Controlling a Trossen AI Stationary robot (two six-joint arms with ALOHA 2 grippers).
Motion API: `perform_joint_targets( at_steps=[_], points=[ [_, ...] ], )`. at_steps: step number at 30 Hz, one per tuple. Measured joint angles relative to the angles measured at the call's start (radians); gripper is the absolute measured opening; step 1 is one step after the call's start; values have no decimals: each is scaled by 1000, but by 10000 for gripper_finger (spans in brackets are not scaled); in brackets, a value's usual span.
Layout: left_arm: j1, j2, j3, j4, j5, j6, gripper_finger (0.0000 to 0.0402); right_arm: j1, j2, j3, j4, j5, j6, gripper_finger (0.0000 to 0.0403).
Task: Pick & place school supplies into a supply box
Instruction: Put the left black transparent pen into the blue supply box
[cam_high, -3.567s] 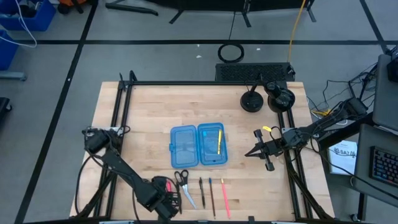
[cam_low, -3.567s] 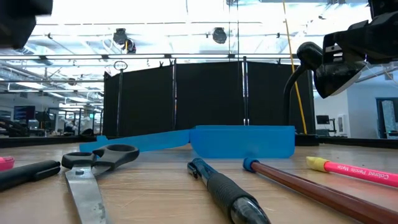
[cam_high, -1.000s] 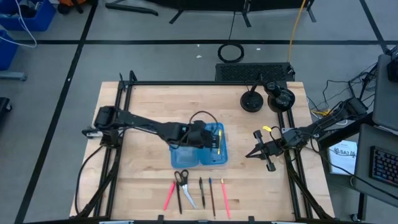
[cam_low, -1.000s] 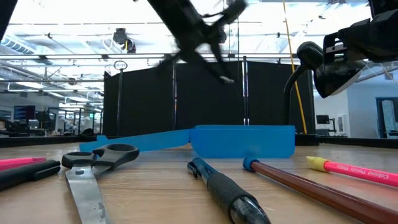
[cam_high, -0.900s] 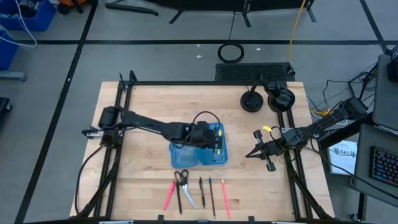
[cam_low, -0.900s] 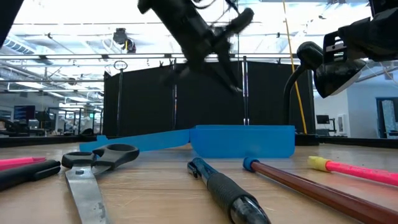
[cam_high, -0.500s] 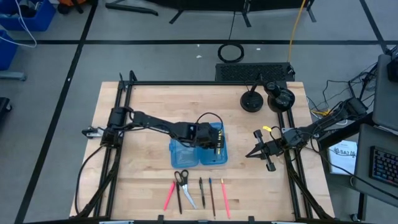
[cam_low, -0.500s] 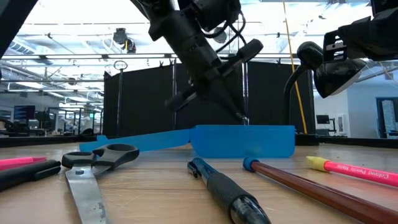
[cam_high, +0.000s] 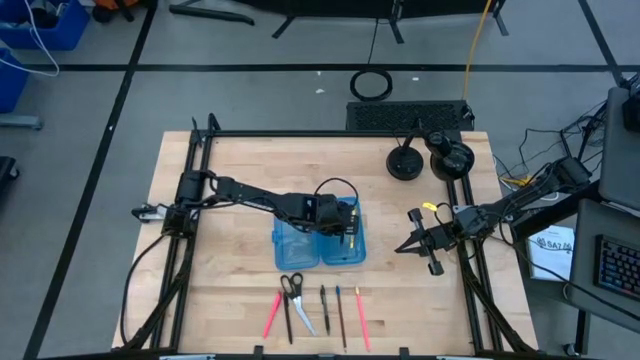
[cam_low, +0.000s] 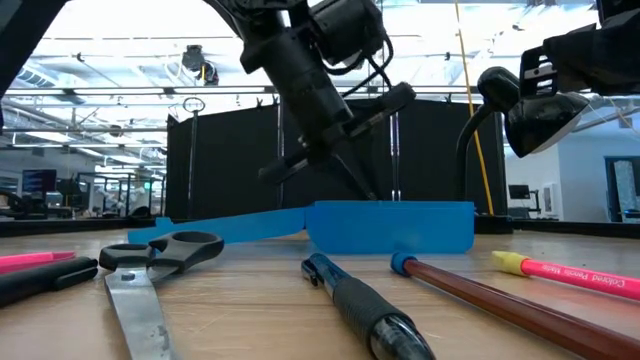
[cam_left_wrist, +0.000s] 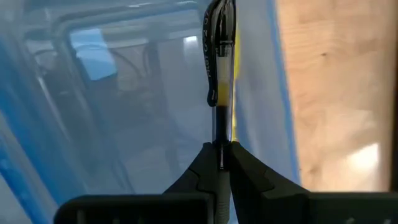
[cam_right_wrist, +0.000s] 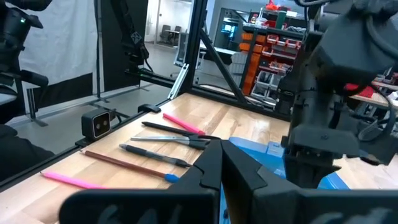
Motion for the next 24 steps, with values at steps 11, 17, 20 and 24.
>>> perform_joint_targets(
  at_steps=[11, 17, 20, 24],
  points=[
    [0, 115, 351, -369, -2, 89, 21, 0, 0, 0, 12, 4, -34, 0],
    [-25, 226, 485, -529, 20, 42, 21, 0, -1, 0, 16, 2, -23, 0],
    [-32, 228, 476, -526, 24, 18, 21, 0, -2, 0, 12, 1, -10, 0],
    [-28, 225, 468, -522, 20, 0, 21, 0, -2, 0, 10, 1, 1, 0]
  ],
)
